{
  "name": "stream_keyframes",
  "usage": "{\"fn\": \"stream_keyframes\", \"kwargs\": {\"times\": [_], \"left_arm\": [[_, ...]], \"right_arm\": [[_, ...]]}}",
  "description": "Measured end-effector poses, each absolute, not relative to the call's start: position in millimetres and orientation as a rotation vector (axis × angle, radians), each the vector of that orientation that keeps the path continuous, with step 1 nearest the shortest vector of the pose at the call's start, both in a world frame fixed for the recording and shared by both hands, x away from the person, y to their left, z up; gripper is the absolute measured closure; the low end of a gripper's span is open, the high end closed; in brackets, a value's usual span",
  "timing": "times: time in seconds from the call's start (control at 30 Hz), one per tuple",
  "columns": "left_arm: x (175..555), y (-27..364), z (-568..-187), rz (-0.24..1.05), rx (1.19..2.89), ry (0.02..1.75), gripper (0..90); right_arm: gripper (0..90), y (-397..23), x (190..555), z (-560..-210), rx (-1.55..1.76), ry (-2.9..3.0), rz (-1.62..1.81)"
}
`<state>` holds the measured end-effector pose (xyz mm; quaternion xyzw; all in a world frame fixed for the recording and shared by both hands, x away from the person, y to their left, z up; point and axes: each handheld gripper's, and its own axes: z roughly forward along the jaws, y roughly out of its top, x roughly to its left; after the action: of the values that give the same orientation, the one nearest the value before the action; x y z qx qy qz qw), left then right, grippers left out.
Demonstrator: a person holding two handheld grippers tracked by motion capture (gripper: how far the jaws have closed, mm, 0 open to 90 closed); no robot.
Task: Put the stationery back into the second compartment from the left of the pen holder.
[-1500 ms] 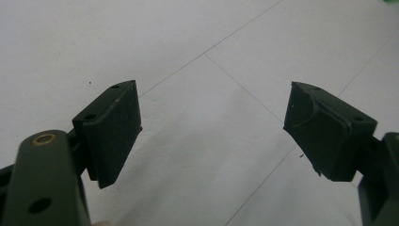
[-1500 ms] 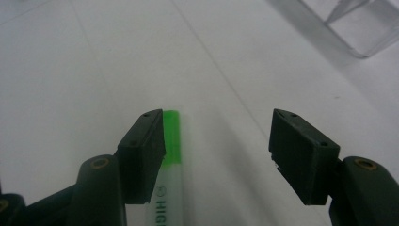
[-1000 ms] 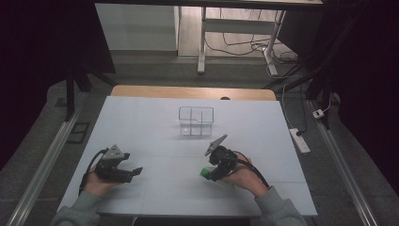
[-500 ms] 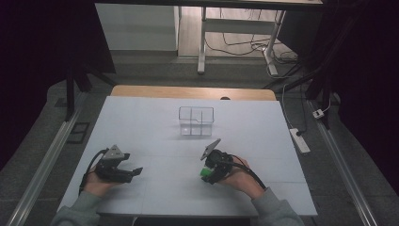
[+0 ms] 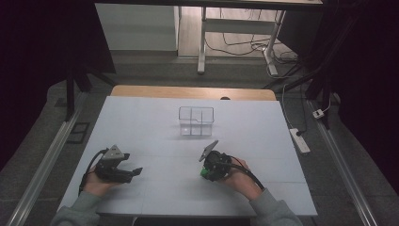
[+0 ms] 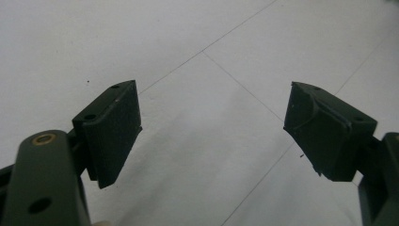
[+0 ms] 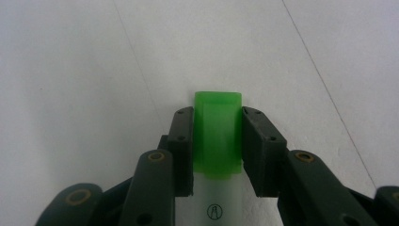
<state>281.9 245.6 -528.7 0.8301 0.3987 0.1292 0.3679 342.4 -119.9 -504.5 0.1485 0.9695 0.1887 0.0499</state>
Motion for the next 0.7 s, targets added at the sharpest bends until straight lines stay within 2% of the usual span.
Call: {"fn": "stream_keyframes", "kwargs": {"times": [0.4, 0.7], "left_arm": [[282.0, 245.7, -528.8, 0.331, 2.132, 1.023, 18.9], [282.1, 245.9, -528.8, 0.332, 2.133, 1.023, 18.9]], "right_arm": [[66.5, -120.0, 341.7, -503.1, 0.457, 2.953, 0.59], [66.5, -130.1, 344.2, -484.0, 0.488, 2.868, 0.694]]}}
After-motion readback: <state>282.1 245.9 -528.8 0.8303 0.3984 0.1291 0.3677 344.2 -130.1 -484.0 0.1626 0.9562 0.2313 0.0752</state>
